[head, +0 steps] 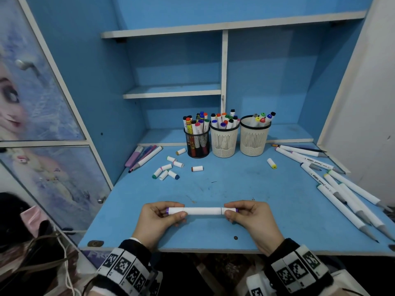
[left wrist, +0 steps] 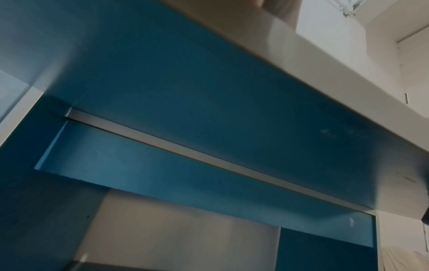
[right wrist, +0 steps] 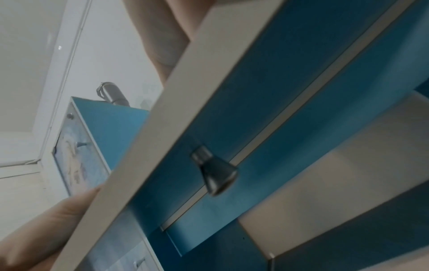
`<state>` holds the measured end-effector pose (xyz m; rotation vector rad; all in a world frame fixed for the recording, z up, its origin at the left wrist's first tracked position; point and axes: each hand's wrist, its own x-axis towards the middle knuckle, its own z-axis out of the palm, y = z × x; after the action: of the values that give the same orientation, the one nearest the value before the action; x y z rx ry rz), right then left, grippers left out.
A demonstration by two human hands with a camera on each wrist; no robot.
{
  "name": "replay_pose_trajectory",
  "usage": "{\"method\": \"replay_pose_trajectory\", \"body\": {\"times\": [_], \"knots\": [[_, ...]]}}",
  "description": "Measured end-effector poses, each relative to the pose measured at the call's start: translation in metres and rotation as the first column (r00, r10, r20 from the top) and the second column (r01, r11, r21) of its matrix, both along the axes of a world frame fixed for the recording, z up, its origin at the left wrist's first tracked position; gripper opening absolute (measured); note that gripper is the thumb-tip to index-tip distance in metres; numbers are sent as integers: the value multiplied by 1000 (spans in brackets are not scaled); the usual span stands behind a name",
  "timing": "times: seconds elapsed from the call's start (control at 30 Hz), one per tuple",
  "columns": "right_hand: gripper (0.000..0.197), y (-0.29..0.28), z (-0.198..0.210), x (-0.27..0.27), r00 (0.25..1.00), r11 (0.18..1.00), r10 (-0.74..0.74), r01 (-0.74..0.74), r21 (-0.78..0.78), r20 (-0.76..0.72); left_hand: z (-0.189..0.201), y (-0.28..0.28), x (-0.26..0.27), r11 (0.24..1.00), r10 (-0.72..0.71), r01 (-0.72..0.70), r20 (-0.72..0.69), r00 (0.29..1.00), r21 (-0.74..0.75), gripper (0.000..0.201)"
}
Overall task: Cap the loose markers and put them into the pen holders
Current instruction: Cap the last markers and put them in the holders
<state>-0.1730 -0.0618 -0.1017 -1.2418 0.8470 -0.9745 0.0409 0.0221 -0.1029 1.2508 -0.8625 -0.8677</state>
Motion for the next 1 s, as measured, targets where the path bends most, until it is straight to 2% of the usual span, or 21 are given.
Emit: {"method": "replay_pose_trajectory", "body": {"times": [0.17, 0.23, 0.3, 0.47, 0.57, 0.73, 0.87, 1.0], "knots": [[16, 1, 3, -1, 1000, 1000, 15, -15, 7, 2, 1, 1, -1, 1000, 6, -6, -2, 1000, -2, 16], [15, 2, 4, -1, 999, 999, 37, -37, 6, -5, 2, 1, -3, 1000, 17, -16, 7, 1000, -12, 24], [15, 3, 5, -1, 999, 999, 48, -48, -1, -18, 2, 0, -3, 999, 37, -37, 18, 999, -17, 18], [16, 6, 5, 1, 998, 998, -41, 39, -50, -37, 1, 0, -5, 991, 135, -133, 74, 988, -31, 17], [18, 8, 11, 0, 997, 994, -41, 33, -106, -71, 5, 2, -7, 989, 144, -142, 95, 985, -32, 16], [25, 4, 28, -4, 968, 970, 19, -79, -230, -251, 25, 3, -7, 984, 168, -160, 123, 978, -77, 27], [23, -3, 50, -4, 921, 943, 176, -260, -209, -348, 55, 3, -10, 968, 205, -190, 75, 976, -164, 37], [23, -10, 80, 5, 862, 880, 256, -395, -263, -438, 89, 2, -20, 960, 177, -132, 169, 970, -248, 38]]}}
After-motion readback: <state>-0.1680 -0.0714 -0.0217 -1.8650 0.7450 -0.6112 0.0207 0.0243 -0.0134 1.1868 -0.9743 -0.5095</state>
